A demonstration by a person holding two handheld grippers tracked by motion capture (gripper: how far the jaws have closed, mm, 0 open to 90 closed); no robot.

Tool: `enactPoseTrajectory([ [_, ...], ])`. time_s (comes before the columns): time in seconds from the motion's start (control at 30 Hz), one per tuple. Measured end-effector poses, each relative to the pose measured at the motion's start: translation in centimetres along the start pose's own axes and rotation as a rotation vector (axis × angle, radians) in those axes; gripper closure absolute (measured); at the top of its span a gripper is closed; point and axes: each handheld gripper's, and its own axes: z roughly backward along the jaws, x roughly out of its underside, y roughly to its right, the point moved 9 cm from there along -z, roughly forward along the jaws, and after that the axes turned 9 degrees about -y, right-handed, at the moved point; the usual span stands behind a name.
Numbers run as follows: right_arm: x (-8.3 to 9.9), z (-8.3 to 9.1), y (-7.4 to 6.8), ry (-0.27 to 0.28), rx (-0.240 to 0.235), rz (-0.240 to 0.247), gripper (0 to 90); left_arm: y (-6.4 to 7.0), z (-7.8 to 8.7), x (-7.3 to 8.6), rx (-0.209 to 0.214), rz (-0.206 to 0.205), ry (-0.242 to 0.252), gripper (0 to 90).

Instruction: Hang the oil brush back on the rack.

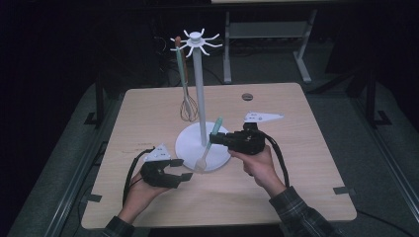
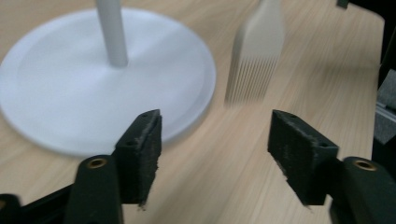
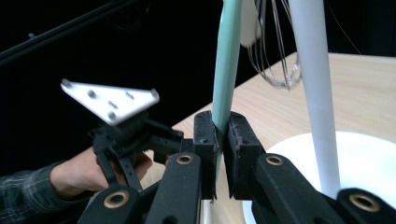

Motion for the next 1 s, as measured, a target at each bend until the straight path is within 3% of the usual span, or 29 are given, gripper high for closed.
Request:
enactPoseTrajectory([
  [0.1,-0.8,0.2,-0.4,-0.001,-0.011,0.011,84.4,-0.4,0.2,0.9,-0.013,-0.001,-0.016,27.9],
  [0.17,-2.1,0.5,-0.9,0.004,-0.018,0.039,84.4,-0.9,0.4,2.3,-0.022,0.018,-0.046,24.3],
  [0.5,-6.5,1.0,-2.9,0.000,-0.056,0.115,84.5,-1.8,1.3,5.0,-0.056,0.047,-0.098,16.3],
  [0.8,-10.1,0.8,-4.8,0.005,-0.080,0.185,84.5,-2.1,1.7,5.5,-0.079,0.038,-0.111,13.2],
  [1.0,-11.7,0.0,-5.7,0.005,-0.085,0.216,84.5,-1.9,1.5,6.0,-0.045,0.030,-0.138,13.1],
])
